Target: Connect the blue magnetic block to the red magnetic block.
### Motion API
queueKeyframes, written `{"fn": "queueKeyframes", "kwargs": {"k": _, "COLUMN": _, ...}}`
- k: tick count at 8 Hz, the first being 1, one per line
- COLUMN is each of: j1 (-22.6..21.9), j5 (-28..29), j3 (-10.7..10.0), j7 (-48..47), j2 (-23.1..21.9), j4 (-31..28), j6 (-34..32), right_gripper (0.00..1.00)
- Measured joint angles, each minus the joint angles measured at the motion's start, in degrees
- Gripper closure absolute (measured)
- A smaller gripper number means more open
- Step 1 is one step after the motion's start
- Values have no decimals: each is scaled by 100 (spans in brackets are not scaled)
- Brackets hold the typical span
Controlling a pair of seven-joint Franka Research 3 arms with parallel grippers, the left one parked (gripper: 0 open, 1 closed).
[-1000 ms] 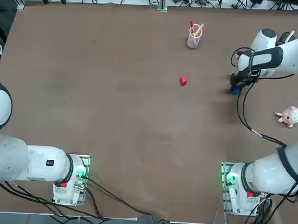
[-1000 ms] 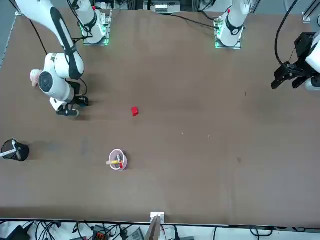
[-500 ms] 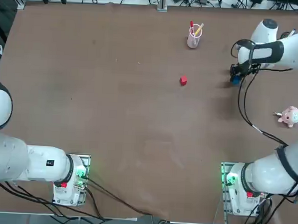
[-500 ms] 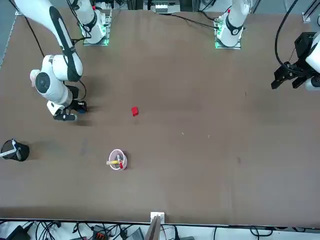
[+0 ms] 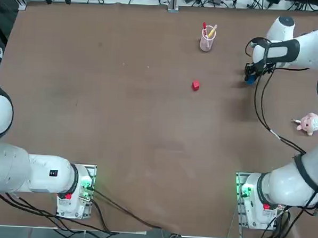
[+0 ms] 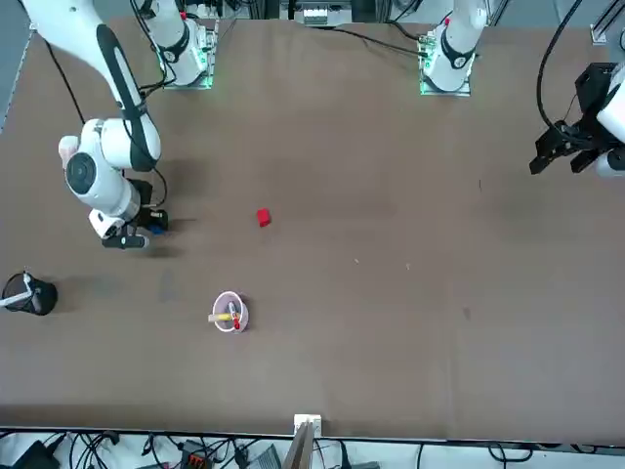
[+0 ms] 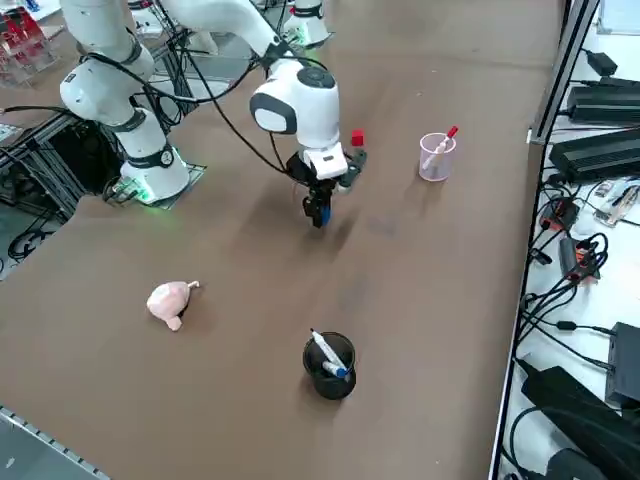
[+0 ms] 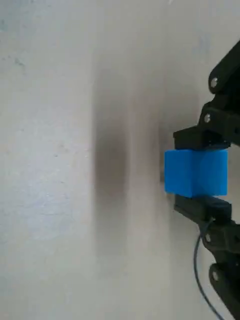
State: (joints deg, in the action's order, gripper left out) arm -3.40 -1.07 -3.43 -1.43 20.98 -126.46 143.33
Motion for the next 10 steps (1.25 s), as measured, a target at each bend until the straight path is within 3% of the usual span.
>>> {"fn": "queueKeyframes", "kwargs": {"k": 4, "j1": -54, "j5": 0, "j3": 46, "j7": 0, "j2": 236, "j4": 167, "j6": -9, "right_gripper": 50}}
{"fn": "queueKeyframes", "kwargs": {"k": 6, "j1": -64, "j5": 0, "j3": 47, "j7": 0, "j2": 271, "j4": 169, "j6": -11, "right_gripper": 37}}
{"fn": "queueKeyframes", "kwargs": {"k": 8, "j1": -104, "j5": 0, "j3": 48, "j7": 1, "j2": 256, "j4": 277, "j6": -250, "right_gripper": 4}}
{"fn": "queueKeyframes", "kwargs": {"k": 10, "j1": -184, "j5": -1, "j3": 61, "j7": 4, "j2": 38, "j4": 589, "j6": -762, "right_gripper": 0}}
